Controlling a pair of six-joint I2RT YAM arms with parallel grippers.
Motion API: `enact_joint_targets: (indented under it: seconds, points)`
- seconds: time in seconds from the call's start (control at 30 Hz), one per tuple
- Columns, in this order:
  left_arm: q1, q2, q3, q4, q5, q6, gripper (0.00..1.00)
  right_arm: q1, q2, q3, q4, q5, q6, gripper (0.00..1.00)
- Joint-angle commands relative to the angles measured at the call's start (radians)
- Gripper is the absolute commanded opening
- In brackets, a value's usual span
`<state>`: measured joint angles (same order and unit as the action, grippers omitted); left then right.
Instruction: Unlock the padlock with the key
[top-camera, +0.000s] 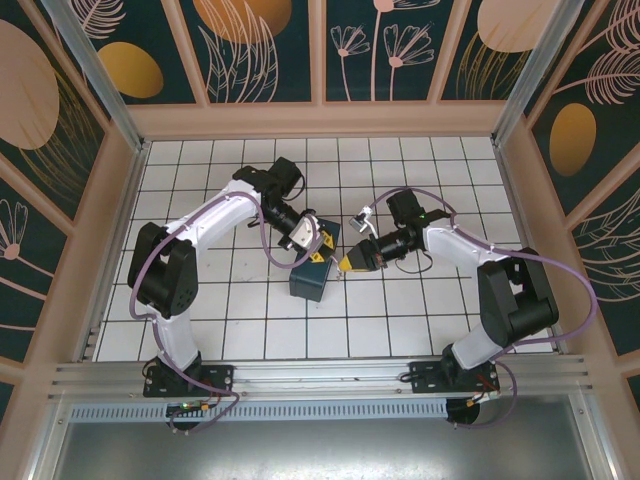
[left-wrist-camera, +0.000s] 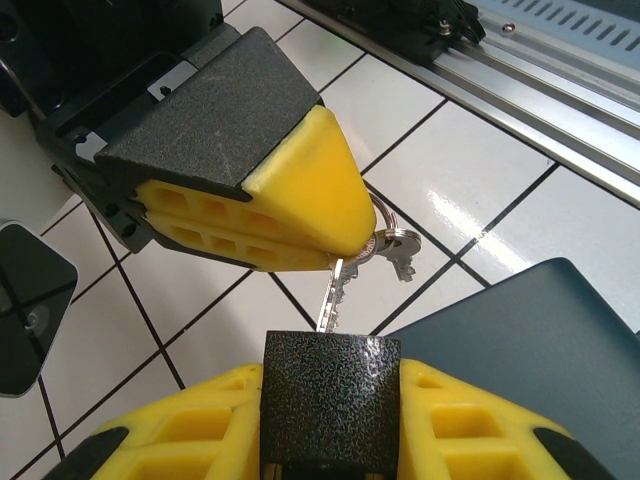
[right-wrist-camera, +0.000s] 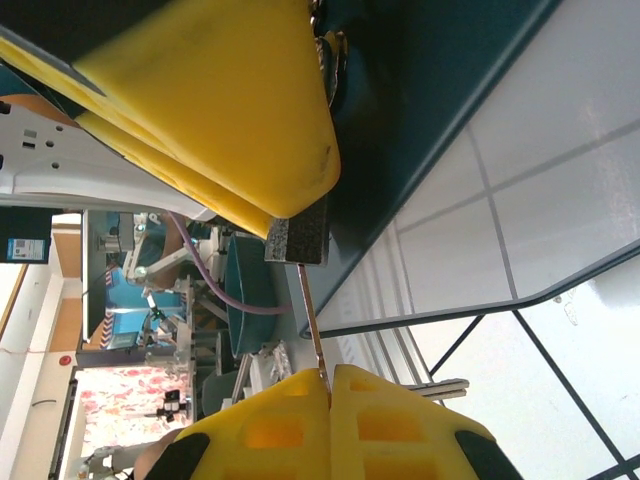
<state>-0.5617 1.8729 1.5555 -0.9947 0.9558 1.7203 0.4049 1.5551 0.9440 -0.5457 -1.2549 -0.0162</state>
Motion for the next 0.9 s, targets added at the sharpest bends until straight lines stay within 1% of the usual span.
enact_joint_targets:
  seconds: [0.0,0.17,0.3,0.47,0.63,0.87]
  points:
    - [-0.012,-0.027,0.004,-0.009,0.062,0.016,0.24,-0.009,0.0,0.04,-0.02,-0.027,-0.045,0.0]
    - [-0.022,-0.024,0.006,-0.009,0.043,0.019,0.24,-0.01,-0.006,0.03,-0.032,-0.051,-0.056,0.0]
    - [-0.029,-0.031,0.0,-0.006,0.048,0.021,0.24,-0.017,-0.004,0.032,-0.043,-0.064,-0.06,0.0]
    - [-0.031,-0.029,-0.004,-0.001,0.04,0.021,0.24,-0.019,-0.018,0.027,-0.039,-0.062,-0.051,0.0]
    - [-0.047,-0.035,-0.006,0.004,0.046,0.022,0.24,-0.02,0.012,0.041,-0.036,-0.079,-0.056,0.0]
    - [-0.07,-0.077,-0.036,0.023,0.043,0.025,0.24,-0.032,-0.001,0.022,0.007,-0.149,-0.021,0.0]
